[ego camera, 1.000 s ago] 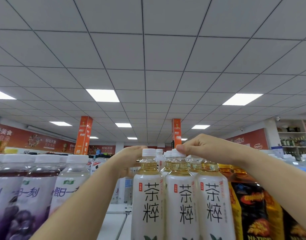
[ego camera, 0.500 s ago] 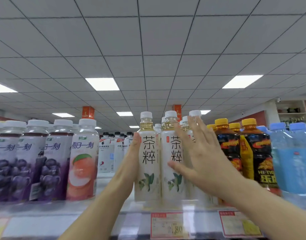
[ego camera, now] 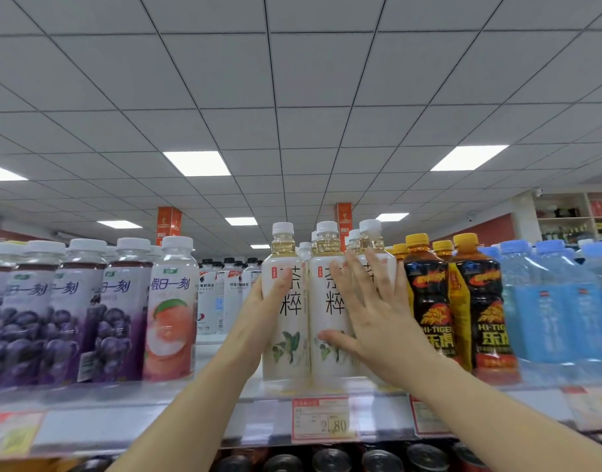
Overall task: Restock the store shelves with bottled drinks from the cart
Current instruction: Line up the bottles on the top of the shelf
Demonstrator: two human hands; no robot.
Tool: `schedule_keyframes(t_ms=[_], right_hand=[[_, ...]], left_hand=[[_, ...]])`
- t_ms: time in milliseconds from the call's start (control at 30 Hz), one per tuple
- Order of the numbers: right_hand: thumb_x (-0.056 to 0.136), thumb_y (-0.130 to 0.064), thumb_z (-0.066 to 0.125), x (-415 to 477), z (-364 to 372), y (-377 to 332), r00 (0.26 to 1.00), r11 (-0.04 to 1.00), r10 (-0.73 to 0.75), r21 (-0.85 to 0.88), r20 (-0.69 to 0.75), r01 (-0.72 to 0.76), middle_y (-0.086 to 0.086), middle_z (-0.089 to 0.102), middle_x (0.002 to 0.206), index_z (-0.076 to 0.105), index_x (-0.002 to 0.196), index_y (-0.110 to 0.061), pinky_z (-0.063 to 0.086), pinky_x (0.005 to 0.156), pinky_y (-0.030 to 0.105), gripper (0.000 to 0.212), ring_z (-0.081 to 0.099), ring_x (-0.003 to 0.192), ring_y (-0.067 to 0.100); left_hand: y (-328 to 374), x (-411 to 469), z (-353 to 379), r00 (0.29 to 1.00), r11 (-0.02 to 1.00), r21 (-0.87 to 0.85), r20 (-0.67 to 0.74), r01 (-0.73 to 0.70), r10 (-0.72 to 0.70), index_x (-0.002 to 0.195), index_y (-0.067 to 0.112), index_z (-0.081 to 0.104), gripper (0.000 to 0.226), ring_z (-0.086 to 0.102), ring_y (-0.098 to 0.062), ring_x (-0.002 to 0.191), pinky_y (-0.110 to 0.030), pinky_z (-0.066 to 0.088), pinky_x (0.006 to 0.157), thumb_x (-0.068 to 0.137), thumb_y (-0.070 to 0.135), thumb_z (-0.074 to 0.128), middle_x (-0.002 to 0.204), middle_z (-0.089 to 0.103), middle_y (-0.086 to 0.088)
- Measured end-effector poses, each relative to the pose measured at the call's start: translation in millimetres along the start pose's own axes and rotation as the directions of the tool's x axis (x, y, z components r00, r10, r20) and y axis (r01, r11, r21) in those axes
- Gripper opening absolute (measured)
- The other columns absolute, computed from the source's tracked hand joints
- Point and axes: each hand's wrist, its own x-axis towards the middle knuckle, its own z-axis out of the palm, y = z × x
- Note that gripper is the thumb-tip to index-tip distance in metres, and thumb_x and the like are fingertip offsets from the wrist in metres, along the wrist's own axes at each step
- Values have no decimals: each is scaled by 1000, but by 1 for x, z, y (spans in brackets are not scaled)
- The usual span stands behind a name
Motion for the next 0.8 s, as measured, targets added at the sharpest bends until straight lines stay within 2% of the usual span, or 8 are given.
schedule_keyframes(t_ms=[100,167,200,267,367,633,733,800], right_hand=[[86,-70,18,-11,-7,-3,999,999,-49,-9,-5,49,15,13,156,13,149,-21,13,103,63,80,8,142,38],[90,-64,19,-27,-7,-5,996,996,-88,0,-16,88,14,10,157,19,148,-29,11,104,63,68,6,142,39],[92,-62,18,-35,-6,-5,995,995,-97,15,-15,97,13,9,157,22,147,-32,10,104,62,63,5,142,38],[94,-61,16,-49,0,-3,993,993,-116,26,14,116,10,10,157,23,146,-36,12,104,59,58,6,143,37],[94,-62,18,-59,7,1,987,989,-148,12,60,148,8,15,157,18,148,-35,15,104,56,60,8,143,36],[93,-65,17,-62,9,1,987,988,-145,53,69,142,9,17,156,17,148,-32,15,104,57,65,6,143,36],[92,-65,16,-62,7,1,984,986,-157,73,81,151,10,14,157,16,149,-31,13,104,59,66,4,143,36],[92,-64,18,-66,1,-1,985,981,-159,120,69,150,9,12,157,15,149,-31,11,105,58,66,1,144,34]], left_hand=[[1,-9,0,999,998,62,-30,-15,17,124,37,43,52,69,-9,86,-29,55,68,77,56,56,99,67,13],[-6,-16,-1,994,968,245,-78,-53,74,140,44,17,85,54,-11,116,-38,48,93,69,65,60,123,52,20],[-10,-21,-1,990,913,398,-68,-88,125,142,47,3,100,34,-15,135,-43,33,108,64,70,60,142,36,16],[-21,-31,3,966,772,596,17,-218,259,138,52,-17,107,-9,-11,144,-36,5,114,67,65,62,155,-10,12],[-29,-36,16,964,671,707,61,-224,257,122,61,-29,109,-23,-16,141,-38,5,114,75,50,69,145,-41,10],[-31,-30,20,982,576,804,43,-144,185,114,57,-39,112,-16,-31,142,-45,14,114,76,52,66,137,-50,4],[-29,-31,20,989,578,808,42,-117,142,119,53,-38,112,-18,-32,142,-47,11,114,77,51,66,138,-49,0],[-31,-38,22,976,527,836,44,-152,212,130,49,-35,110,-20,-32,141,-51,11,114,78,52,62,142,-45,-5]])
